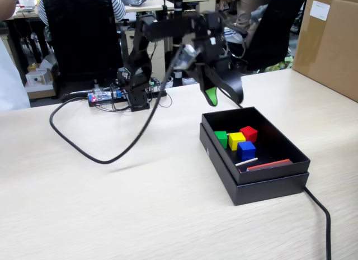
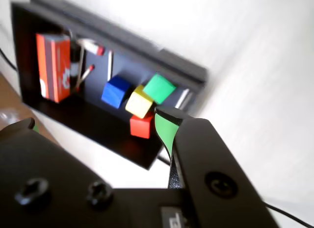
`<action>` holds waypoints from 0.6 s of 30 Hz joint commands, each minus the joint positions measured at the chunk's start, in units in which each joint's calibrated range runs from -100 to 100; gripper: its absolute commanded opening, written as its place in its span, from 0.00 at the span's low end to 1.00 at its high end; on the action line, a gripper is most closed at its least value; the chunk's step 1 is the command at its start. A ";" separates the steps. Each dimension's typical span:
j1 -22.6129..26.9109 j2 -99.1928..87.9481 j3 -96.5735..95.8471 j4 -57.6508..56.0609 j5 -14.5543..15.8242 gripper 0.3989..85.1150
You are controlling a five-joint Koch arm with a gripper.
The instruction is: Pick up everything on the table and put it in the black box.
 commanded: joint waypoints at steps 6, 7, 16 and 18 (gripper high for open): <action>-9.04 -36.10 -18.75 5.80 -4.35 0.56; -10.01 -39.20 -22.74 7.78 -4.54 0.56; -12.50 -69.26 -68.62 26.70 -3.76 0.60; -12.50 -74.31 -75.69 31.71 -3.71 0.60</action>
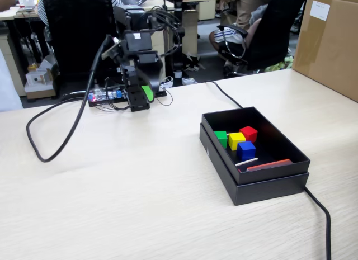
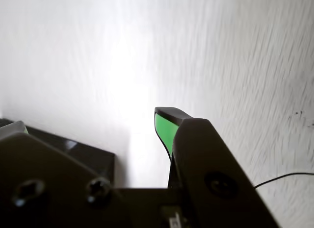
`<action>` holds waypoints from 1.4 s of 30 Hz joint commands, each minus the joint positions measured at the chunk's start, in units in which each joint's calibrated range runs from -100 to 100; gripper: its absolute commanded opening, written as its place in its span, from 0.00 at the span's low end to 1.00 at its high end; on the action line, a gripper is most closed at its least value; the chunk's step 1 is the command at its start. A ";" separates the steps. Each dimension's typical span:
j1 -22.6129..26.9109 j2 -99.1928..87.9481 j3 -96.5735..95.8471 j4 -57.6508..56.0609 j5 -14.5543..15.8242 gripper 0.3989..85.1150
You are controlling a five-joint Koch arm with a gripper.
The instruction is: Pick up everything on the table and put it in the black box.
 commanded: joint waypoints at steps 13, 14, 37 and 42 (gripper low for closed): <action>-1.81 -12.63 -30.03 34.73 -3.27 0.60; -1.81 -12.74 -31.48 36.45 -3.42 0.60; -4.25 -11.60 -53.42 54.86 -7.37 0.59; -4.20 -11.60 -53.42 54.86 -7.42 0.59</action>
